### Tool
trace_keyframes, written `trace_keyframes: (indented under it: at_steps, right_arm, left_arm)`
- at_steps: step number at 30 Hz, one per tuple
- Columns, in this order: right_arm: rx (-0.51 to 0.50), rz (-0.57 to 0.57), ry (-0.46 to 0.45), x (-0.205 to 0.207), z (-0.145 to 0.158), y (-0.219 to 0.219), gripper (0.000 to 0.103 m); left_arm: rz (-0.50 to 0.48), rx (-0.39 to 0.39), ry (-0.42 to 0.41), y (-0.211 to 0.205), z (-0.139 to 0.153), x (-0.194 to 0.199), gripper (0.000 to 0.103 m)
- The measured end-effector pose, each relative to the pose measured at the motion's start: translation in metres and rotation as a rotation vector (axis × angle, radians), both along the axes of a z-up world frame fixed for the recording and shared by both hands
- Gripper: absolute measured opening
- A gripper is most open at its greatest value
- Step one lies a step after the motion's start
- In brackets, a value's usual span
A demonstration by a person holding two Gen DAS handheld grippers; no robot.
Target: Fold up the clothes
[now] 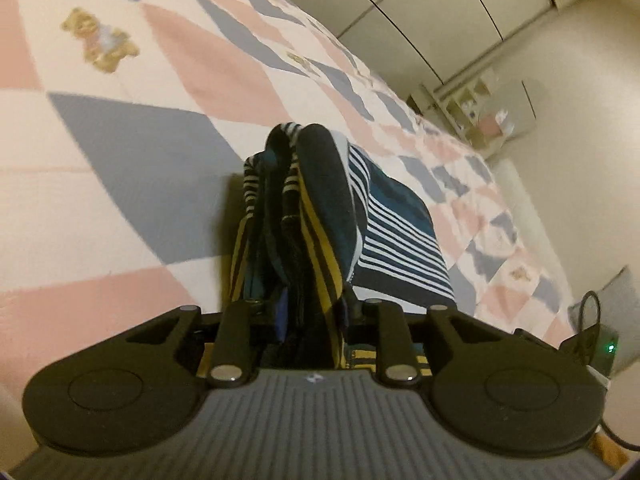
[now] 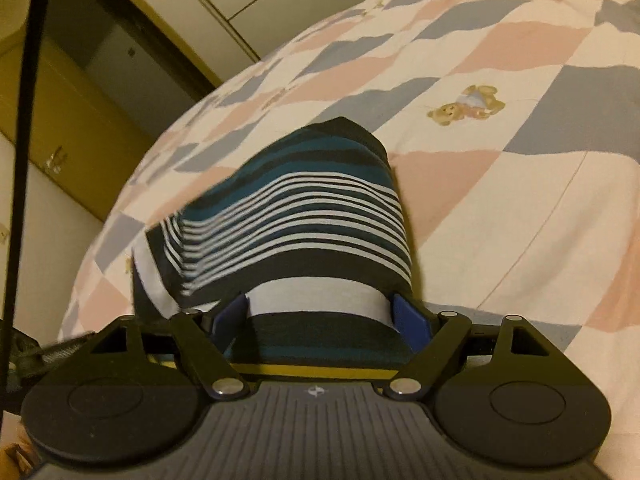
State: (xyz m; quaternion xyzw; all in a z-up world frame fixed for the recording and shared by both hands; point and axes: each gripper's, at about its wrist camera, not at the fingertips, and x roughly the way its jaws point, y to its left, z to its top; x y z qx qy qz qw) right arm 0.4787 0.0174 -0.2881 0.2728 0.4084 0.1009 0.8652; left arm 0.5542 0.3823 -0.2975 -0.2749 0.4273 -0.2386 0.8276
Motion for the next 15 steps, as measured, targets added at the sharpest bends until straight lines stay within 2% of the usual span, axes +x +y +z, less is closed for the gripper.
trace_keyframes:
  at_steps: [2, 6, 8, 9, 10, 13, 15]
  right_arm:
    - [0.017, -0.001, -0.025, -0.001, 0.006, -0.008, 0.081]
    - [0.048, -0.064, -0.073, 0.006, 0.016, -0.027, 0.081]
    - [0.067, -0.088, -0.070, 0.016, 0.016, -0.034, 0.073]
    - [0.082, -0.086, -0.060, 0.021, 0.012, -0.035, 0.055]
    - [0.089, -0.076, -0.052, 0.026, 0.010, -0.034, 0.049]
    - [0.055, -0.050, -0.046, 0.031, 0.007, -0.025, 0.049]
    - [0.027, -0.027, -0.054, 0.031, 0.007, -0.021, 0.049]
  left_arm:
    - [0.015, -0.028, 0.010, 0.006, -0.001, -0.004, 0.022]
    - [-0.019, -0.003, -0.045, 0.010, 0.025, -0.005, 0.022]
    - [-0.021, 0.010, -0.058, 0.008, 0.032, -0.004, 0.022]
    - [-0.020, 0.017, -0.065, 0.007, 0.036, -0.004, 0.022]
    - [-0.015, 0.021, -0.071, 0.008, 0.038, -0.006, 0.022]
    - [0.024, 0.036, -0.074, 0.017, 0.038, -0.013, 0.015]
    - [0.053, 0.062, -0.033, 0.025, 0.032, -0.016, 0.015]
